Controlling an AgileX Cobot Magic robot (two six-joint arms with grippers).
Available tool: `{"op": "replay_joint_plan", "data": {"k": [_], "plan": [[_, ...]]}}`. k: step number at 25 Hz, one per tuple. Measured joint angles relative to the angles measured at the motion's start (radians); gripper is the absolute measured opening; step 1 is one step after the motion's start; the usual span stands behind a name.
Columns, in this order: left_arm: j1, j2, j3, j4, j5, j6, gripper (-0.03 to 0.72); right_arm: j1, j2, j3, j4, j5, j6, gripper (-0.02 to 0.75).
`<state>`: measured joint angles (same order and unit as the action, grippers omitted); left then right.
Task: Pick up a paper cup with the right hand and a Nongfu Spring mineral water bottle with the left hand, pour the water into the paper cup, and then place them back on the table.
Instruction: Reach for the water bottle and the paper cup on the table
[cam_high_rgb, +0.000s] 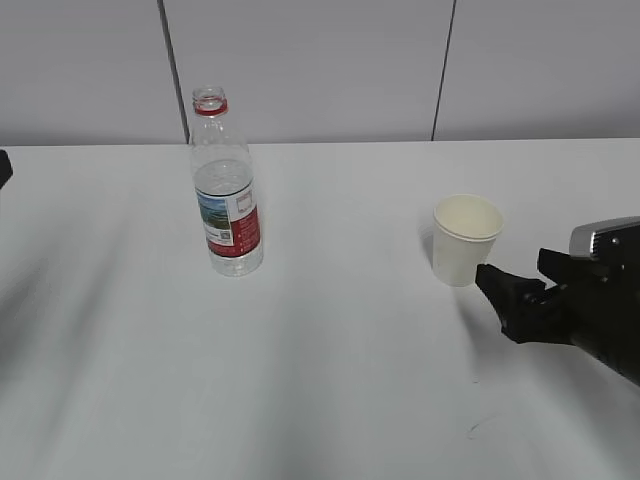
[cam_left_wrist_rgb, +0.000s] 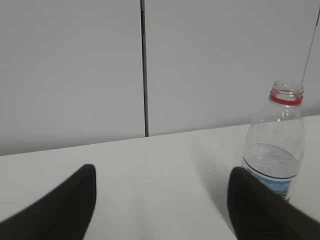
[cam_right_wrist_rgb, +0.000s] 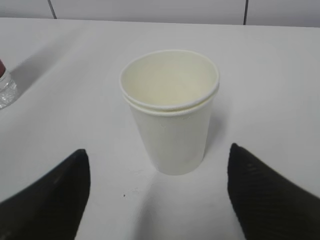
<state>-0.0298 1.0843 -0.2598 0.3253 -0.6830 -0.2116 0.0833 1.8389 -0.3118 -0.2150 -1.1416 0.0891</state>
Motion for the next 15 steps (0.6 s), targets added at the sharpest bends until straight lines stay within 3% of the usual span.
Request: {"op": "replay_joint_plan", "data": {"k": [15], "plan": [[0.0, 0.0, 0.0, 0.0, 0.015, 0.0, 0.502, 0.0, 0.26, -0.219, 0.002, -0.003, 0.006, 0.655]]}}
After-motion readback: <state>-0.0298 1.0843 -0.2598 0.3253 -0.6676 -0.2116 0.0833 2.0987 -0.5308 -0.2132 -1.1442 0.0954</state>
